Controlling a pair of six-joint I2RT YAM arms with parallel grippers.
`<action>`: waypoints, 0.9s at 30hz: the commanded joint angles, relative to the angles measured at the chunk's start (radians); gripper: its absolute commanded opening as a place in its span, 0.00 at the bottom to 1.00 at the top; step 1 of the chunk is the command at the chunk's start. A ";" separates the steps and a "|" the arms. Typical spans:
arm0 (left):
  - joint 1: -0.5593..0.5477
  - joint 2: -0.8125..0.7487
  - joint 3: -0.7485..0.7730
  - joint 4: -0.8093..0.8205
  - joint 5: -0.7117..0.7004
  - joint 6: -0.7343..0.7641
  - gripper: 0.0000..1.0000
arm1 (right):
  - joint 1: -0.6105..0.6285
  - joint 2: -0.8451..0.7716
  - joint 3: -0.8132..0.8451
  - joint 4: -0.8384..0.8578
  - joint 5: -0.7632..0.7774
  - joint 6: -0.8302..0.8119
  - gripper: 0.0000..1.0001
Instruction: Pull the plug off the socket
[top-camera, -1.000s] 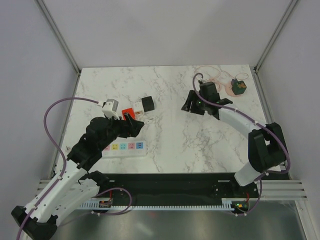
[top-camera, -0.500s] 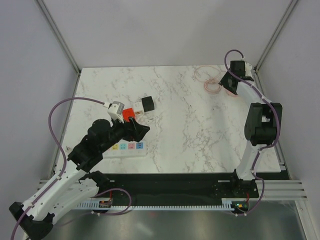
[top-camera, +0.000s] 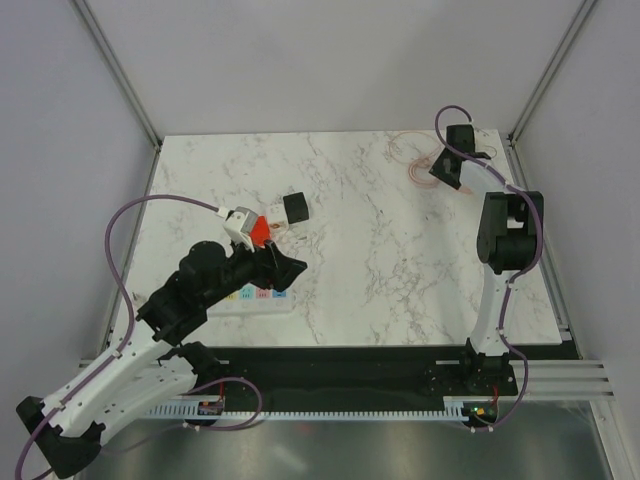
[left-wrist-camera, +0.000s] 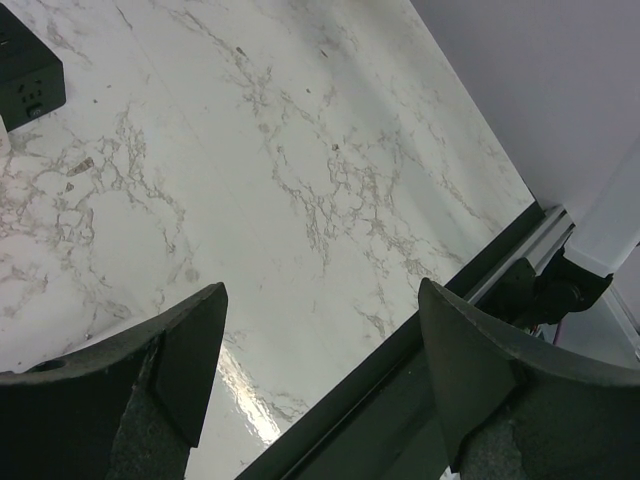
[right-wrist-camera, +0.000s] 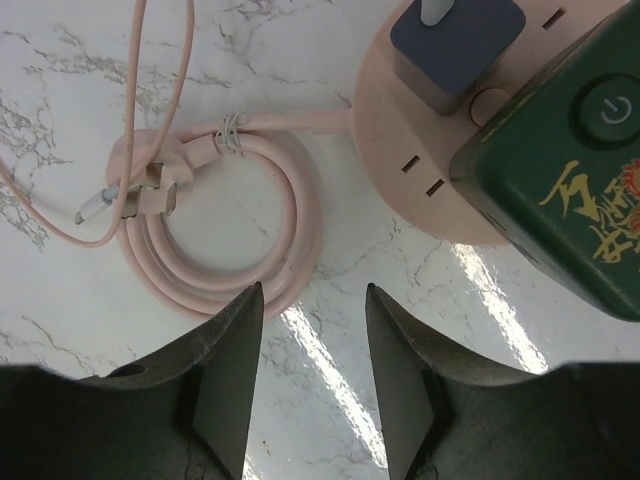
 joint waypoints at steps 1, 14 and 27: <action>-0.005 -0.017 -0.006 0.019 0.013 0.005 0.83 | 0.000 0.037 0.038 0.036 0.004 -0.024 0.53; -0.005 -0.028 0.014 0.000 -0.015 0.039 0.81 | 0.014 0.092 0.080 0.046 0.015 -0.050 0.50; -0.005 0.000 0.015 -0.003 -0.030 0.044 0.81 | 0.047 0.141 0.126 0.019 0.065 -0.094 0.44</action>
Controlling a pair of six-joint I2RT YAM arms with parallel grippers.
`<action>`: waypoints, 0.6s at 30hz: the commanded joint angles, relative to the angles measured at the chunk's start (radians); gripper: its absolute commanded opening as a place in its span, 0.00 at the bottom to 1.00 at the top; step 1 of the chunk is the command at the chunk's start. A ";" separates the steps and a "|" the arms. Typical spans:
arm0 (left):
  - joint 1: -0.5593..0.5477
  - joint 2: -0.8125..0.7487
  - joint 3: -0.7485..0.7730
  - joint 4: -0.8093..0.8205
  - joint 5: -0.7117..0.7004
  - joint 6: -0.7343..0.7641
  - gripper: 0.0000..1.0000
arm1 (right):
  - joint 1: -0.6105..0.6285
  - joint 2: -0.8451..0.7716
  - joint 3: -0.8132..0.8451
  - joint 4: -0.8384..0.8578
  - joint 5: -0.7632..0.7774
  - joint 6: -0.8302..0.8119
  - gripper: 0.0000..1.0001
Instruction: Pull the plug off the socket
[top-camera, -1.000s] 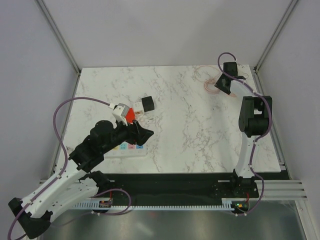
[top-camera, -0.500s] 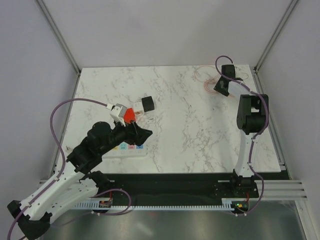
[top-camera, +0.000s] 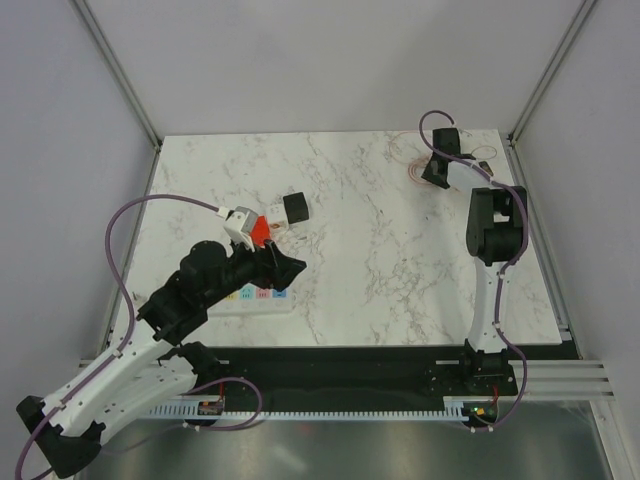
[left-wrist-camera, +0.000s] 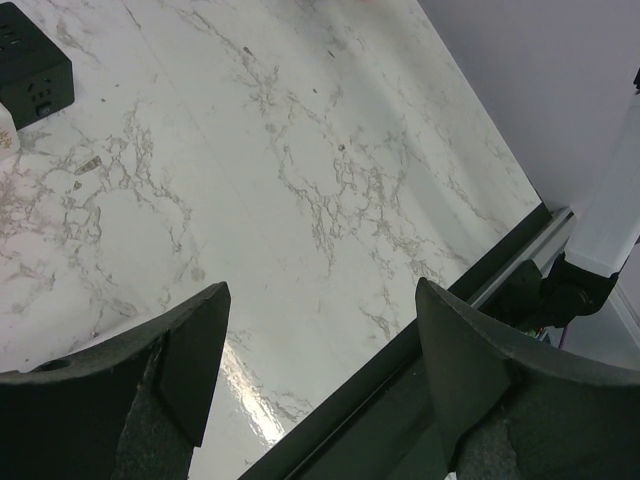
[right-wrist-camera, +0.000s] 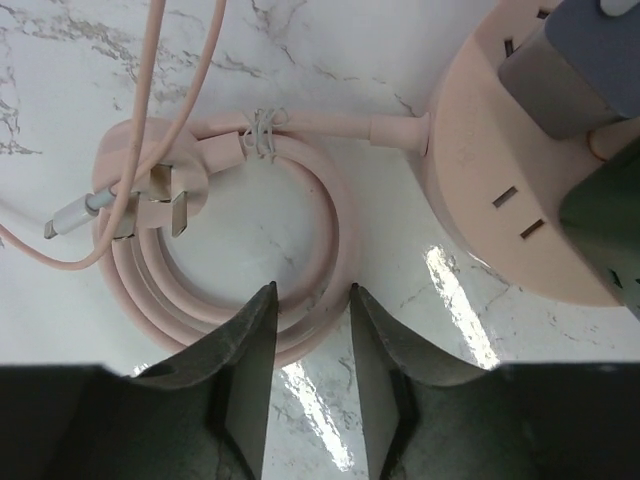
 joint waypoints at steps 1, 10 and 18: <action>-0.005 0.007 0.014 0.002 -0.019 0.037 0.81 | 0.014 0.000 0.032 -0.017 0.055 -0.035 0.40; -0.005 0.015 0.008 0.007 -0.003 0.037 0.81 | 0.090 -0.144 -0.188 -0.050 0.187 -0.080 0.16; -0.003 0.041 0.012 0.010 0.027 0.039 0.81 | 0.170 -0.392 -0.546 -0.040 0.169 -0.036 0.18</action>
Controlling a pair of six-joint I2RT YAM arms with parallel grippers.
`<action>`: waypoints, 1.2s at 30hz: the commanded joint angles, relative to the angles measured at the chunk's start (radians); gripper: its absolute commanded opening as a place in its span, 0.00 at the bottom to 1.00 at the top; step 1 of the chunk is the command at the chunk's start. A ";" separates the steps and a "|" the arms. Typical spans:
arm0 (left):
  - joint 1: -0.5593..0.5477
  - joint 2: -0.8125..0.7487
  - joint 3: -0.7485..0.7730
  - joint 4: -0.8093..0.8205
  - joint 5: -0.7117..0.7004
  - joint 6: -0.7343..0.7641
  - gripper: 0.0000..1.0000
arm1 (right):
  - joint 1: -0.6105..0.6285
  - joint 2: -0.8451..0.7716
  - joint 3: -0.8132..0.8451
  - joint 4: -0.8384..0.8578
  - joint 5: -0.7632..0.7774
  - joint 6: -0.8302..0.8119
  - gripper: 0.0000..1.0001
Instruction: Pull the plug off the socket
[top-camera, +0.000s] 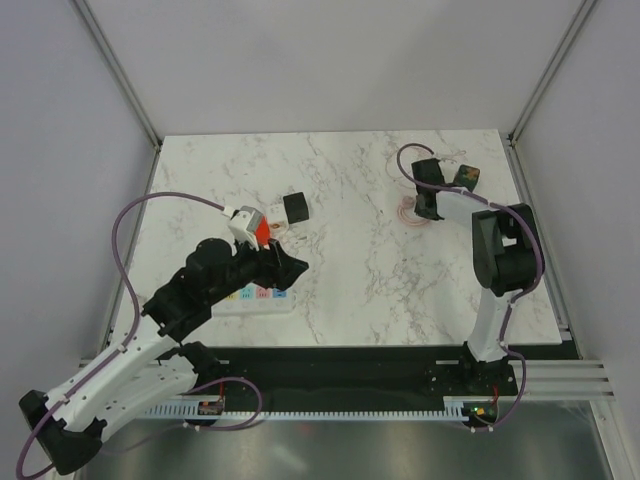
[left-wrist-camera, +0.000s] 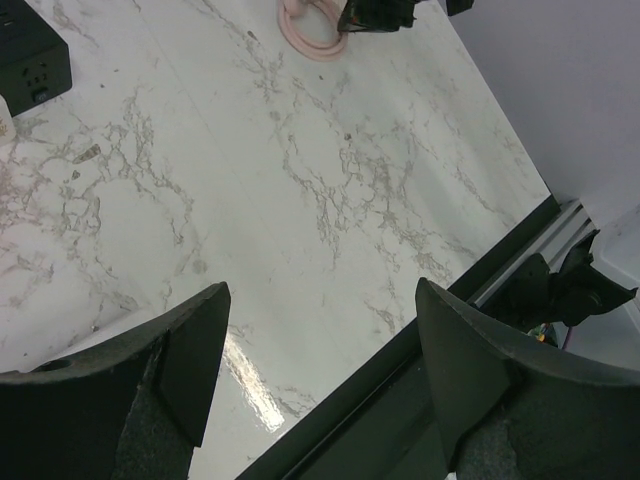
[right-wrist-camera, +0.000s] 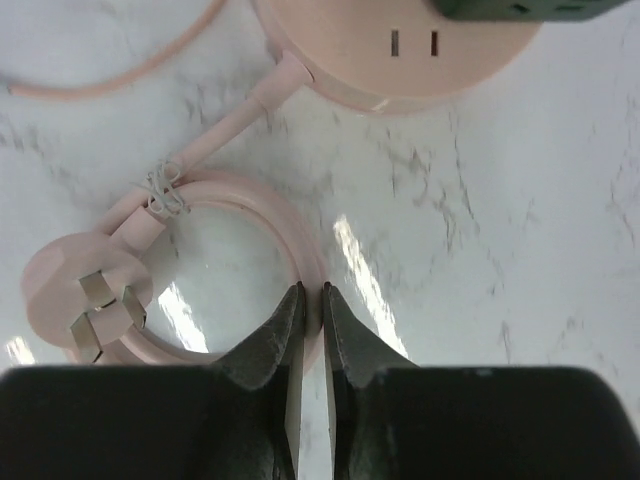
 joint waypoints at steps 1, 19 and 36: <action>-0.003 0.010 0.011 0.008 0.028 0.041 0.81 | 0.036 -0.124 -0.138 -0.061 -0.016 0.017 0.18; -0.005 0.326 0.071 0.076 0.192 0.032 0.81 | 0.341 -0.604 -0.736 0.051 -0.326 0.248 0.26; -0.127 0.519 0.203 0.096 0.189 0.009 0.78 | 0.111 -0.827 -0.505 -0.198 -0.275 0.022 0.71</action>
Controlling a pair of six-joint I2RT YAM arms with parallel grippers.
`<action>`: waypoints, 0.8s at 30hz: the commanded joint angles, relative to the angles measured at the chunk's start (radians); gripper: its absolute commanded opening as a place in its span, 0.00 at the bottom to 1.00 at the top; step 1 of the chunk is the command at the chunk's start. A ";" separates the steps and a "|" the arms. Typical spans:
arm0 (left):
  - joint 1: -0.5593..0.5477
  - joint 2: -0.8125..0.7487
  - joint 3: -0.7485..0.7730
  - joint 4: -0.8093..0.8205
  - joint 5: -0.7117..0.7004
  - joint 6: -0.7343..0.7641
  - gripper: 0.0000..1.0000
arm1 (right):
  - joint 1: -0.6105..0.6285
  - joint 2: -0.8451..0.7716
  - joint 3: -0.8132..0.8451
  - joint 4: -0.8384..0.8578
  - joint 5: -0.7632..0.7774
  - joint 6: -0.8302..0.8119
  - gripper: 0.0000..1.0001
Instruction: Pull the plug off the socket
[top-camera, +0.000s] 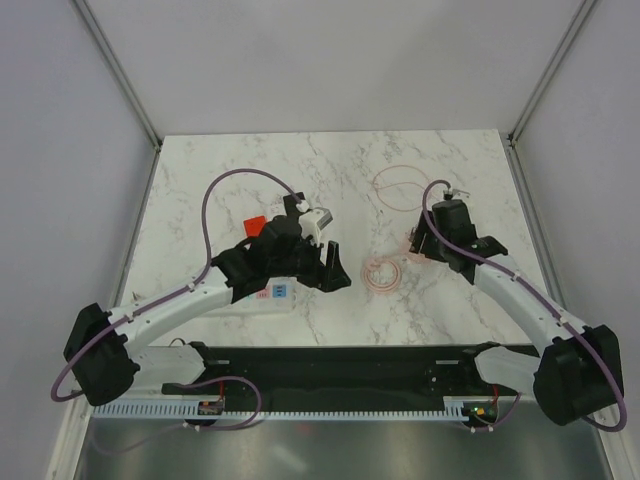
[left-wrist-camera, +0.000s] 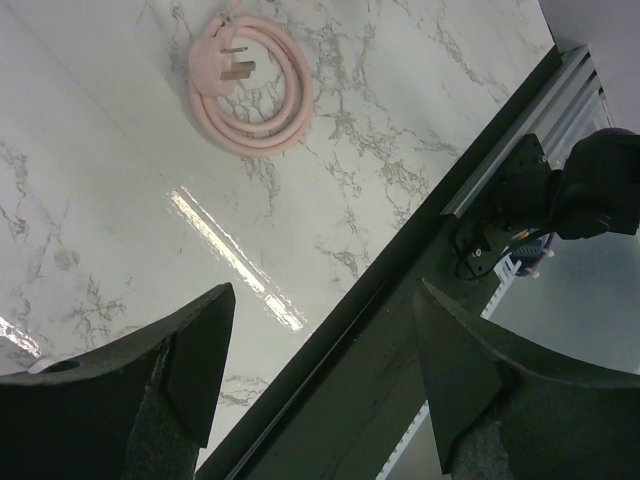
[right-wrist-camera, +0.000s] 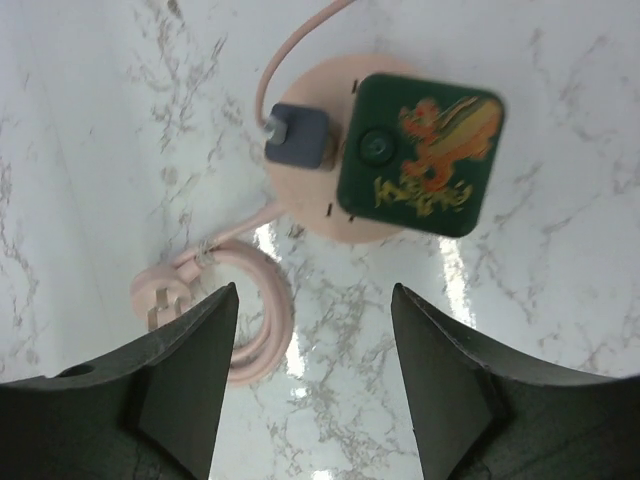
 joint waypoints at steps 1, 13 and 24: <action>-0.023 0.013 0.051 0.038 -0.008 0.001 0.78 | -0.074 0.014 0.055 -0.049 -0.036 -0.091 0.71; -0.054 0.024 0.045 0.043 0.011 -0.005 0.78 | -0.293 0.086 0.130 -0.040 -0.156 -0.141 0.78; -0.059 0.214 0.126 0.145 0.155 -0.038 0.76 | -0.293 0.156 0.178 -0.023 -0.200 -0.183 0.95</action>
